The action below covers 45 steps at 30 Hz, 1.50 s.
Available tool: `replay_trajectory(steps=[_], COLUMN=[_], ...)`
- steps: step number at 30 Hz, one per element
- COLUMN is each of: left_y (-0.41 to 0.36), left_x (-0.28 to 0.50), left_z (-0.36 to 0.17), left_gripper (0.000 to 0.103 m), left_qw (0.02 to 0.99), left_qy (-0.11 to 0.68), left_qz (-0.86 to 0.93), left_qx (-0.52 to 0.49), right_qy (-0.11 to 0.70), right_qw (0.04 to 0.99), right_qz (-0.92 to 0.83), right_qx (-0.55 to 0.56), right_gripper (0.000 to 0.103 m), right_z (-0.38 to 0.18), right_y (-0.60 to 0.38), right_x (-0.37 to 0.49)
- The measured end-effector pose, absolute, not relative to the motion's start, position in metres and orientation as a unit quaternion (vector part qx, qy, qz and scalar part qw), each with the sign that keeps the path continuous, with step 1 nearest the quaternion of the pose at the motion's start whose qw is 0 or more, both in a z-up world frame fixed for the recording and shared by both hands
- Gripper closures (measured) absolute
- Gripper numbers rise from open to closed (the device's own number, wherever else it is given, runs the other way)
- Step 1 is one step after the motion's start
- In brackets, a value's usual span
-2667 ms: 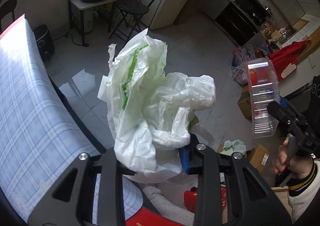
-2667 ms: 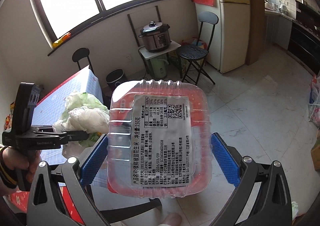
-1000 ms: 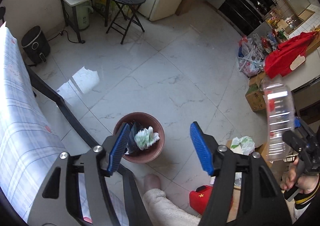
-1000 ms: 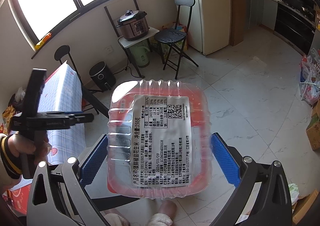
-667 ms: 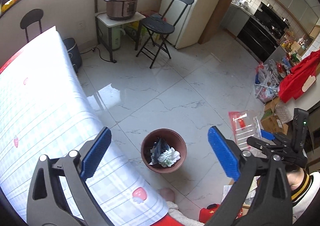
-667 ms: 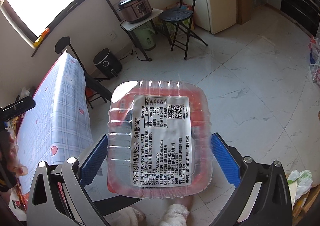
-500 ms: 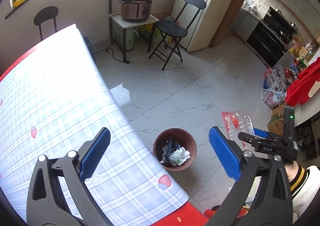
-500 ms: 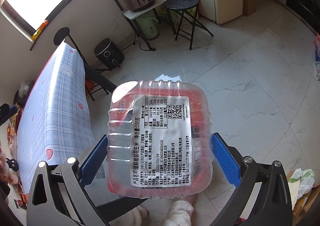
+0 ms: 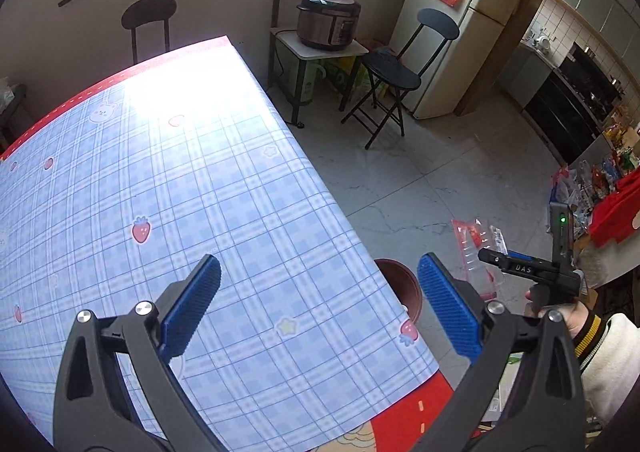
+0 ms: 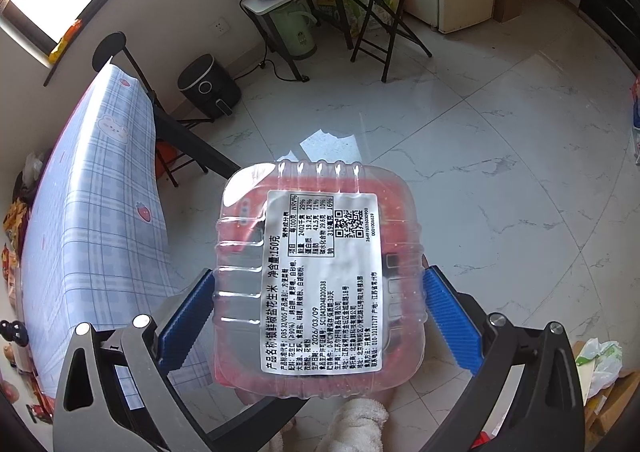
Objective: Collect trash
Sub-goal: 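Lower the held food tray with the right tool toward the brown bin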
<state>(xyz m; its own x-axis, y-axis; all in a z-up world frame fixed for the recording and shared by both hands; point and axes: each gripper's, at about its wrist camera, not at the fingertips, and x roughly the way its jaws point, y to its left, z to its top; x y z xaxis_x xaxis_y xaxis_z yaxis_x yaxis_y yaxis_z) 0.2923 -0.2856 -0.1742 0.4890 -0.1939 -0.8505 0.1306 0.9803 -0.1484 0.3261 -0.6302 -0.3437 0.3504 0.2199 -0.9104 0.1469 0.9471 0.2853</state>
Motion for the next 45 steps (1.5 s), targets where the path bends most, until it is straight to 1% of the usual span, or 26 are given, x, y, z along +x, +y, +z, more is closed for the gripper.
replay_trajectory(steps=[16, 21, 25, 29, 31, 32, 33, 38, 45], left_y=[-0.285, -0.295, -0.333, -0.403, -0.440, -0.455, -0.469, -0.503, -0.536], left_x=[0.291, 0.296, 0.318, 0.349, 0.364, 0.371, 0.378, 0.408, 0.417], left_z=[-0.171, -0.179, -0.194, -0.220, -0.239, -0.248, -0.257, -0.297, -0.315], left_gripper=[0.006, 0.006, 0.007, 0.008, 0.012, 0.017, 0.020, 0.021, 0.021], left_qw=[0.860, 0.850, 0.824, 0.781, 0.757, 0.747, 0.736, 0.681, 0.659], left_qy=[0.500, 0.512, 0.537, 0.572, 0.593, 0.602, 0.613, 0.669, 0.684], left_qz=[-0.099, -0.119, -0.176, -0.249, -0.274, -0.280, -0.288, -0.292, -0.308], left_qx=[-0.027, -0.029, -0.032, -0.019, -0.009, -0.005, -0.007, -0.060, -0.057], right_qy=[0.580, 0.574, 0.565, 0.557, 0.555, 0.554, 0.553, 0.548, 0.544], right_qw=[0.796, 0.806, 0.817, 0.825, 0.827, 0.828, 0.829, 0.832, 0.835], right_qz=[0.031, 0.025, 0.032, 0.043, 0.042, 0.042, 0.041, 0.046, 0.049], right_qx=[0.171, 0.143, 0.109, 0.084, 0.077, 0.074, 0.072, 0.066, 0.068], right_gripper=[0.004, 0.004, 0.004, 0.004, 0.004, 0.004, 0.004, 0.004, 0.004], right_z=[-0.353, -0.347, -0.337, -0.329, -0.327, -0.327, -0.326, -0.325, -0.325], right_y=[-0.632, -0.627, -0.619, -0.617, -0.618, -0.620, -0.621, -0.628, -0.631], right_x=[0.333, 0.331, 0.325, 0.319, 0.318, 0.318, 0.317, 0.318, 0.319])
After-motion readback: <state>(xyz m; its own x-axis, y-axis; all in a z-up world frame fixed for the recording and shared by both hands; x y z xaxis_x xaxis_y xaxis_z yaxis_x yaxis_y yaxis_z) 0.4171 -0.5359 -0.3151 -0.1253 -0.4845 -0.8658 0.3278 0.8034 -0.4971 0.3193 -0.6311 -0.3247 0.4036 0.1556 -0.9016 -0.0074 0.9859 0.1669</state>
